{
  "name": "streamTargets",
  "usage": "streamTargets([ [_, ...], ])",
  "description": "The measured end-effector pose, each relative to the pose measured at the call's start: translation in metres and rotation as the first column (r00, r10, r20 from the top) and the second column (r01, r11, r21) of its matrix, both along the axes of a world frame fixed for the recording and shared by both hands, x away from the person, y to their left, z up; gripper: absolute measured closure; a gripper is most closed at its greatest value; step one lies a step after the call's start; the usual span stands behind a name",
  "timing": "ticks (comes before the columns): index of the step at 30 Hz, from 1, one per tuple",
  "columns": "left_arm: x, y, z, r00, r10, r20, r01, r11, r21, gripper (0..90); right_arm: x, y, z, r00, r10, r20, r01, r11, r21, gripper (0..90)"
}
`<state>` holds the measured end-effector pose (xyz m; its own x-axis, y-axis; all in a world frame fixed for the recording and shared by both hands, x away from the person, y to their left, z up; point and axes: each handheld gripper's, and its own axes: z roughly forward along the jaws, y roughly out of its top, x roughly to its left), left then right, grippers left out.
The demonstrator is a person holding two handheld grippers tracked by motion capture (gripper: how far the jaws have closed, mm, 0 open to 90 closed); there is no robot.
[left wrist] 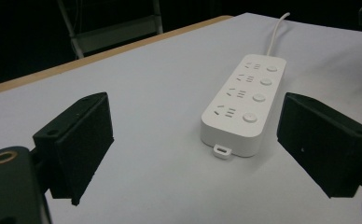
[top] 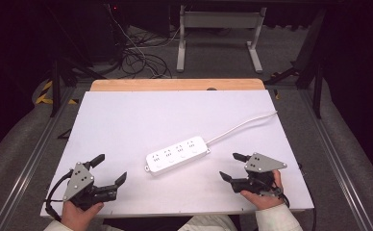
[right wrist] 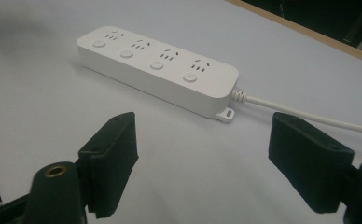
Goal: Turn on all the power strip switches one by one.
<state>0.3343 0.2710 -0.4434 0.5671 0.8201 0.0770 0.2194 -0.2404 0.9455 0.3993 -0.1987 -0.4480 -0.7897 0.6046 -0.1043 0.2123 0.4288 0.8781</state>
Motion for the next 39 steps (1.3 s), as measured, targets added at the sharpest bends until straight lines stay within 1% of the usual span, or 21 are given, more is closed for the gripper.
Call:
streamTargets([
  [3,0.001,0.001,0.0,1.0,0.0,0.005,0.0,1.0,0.001,11.1,-0.001,0.001,0.001,1.0,0.0,0.003,0.0,1.0,-0.005,24.6],
  [4,0.0,0.001,0.0,1.0,0.001,0.006,-0.001,1.0,0.003,11.3,-0.003,0.002,0.001,0.9999,0.002,0.016,-0.002,1.0,-0.014,25.9],
  [5,0.0,0.001,0.0,1.0,0.001,0.008,-0.001,1.0,0.009,11.3,-0.003,0.002,0.001,0.9999,0.002,0.016,-0.002,1.0,-0.014,25.9],
  [6,0.0,0.0,0.0,1.0,0.004,0.009,-0.004,0.9999,0.012,11.9,-0.005,0.003,0.002,0.9995,0.006,0.031,-0.005,1.0,-0.027,28.6],
  [8,0.0,0.001,0.0,0.9999,0.006,0.009,-0.007,0.9996,0.028,12.3,-0.005,0.004,0.002,0.9994,0.012,0.033,-0.011,0.999,-0.033,29.4],
  [9,0.0,0.001,0.0,0.9999,0.006,0.009,-0.007,0.9996,0.028,12.3,-0.005,0.004,0.003,0.9993,0.013,0.034,-0.011,0.999,-0.034,29.5],
  [12,-0.001,0.0,0.0,0.9999,0.01,0.007,-0.01,0.9998,0.017,12.3,-0.005,0.004,0.003,0.9996,0.017,0.022,-0.017,0.999,-0.03,31.6],
  [16,-0.002,0.0,0.001,0.9999,0.012,0.011,-0.012,0.9997,0.02,12.4,-0.005,0.004,0.003,0.9995,0.014,0.027,-0.013,0.999,-0.03,31.5],
  [18,-0.003,0.0,0.001,0.9996,0.017,0.021,-0.018,0.9994,0.029,12.4,-0.005,0.004,0.004,0.9996,0.013,0.024,-0.013,1.0,-0.025,30.3],
  [19,-0.003,0.0,0.001,0.9996,0.017,0.021,-0.018,0.9994,0.029,12.4,-0.005,0.004,0.005,0.9998,0.015,0.016,-0.014,1.0,-0.025,30.0],
  [22,-0.003,0.001,0.001,0.9995,0.014,0.028,-0.015,0.9995,0.029,12.4,-0.004,0.004,0.004,0.9998,0.019,0.01,-0.019,0.999,-0.03,30.1],
  [23,-0.003,0.001,0.002,0.9996,0.013,0.026,-0.014,0.9995,0.027,12.4,-0.004,0.004,0.004,0.9996,0.027,0.002,-0.027,0.999,-0.033,30.1],
  [25,-0.003,0.001,0.002,0.9998,0.011,0.019,-0.011,0.9997,0.021,12.4,-0.004,0.005,0.004,0.9996,0.028,0.001,-0.028,0.999,-0.033,30.1],
  [27,-0.004,0.002,0.004,0.9999,0.012,-0.001,-0.012,0.9998,0.013,14.5,-0.004,0.005,0.005,0.9996,0.027,-0.001,-0.027,0.999,-0.027,30.3],
  [28,-0.004,0.002,0.004,0.9999,0.012,-0.001,-0.012,0.9998,0.013,14.7,-0.004,0.004,0.006,0.9997,0.024,0.0,-0.024,0.999,-0.027,30.3],
  [31,-0.004,0.001,0.004,0.9998,0.008,-0.02,-0.008,1.0,0.003,14.7,-0.003,0.004,0.006,0.9997,0.024,-0.004,-0.024,0.999,-0.035,30.4],
  [35,-0.005,0.001,0.004,0.9999,0.013,0.0,-0.013,0.9998,0.015,14.7,-0.002,0.005,0.012,0.9997,0.022,0.004,-0.022,0.999,-0.042,31.6],
  [39,-0.005,0.0,0.004,0.9999,0.015,0.008,-0.015,0.9994,0.03,14.7,0.0,0.008,0.016,0.9996,0.027,0.004,-0.027,0.999,-0.045,31.5],
])
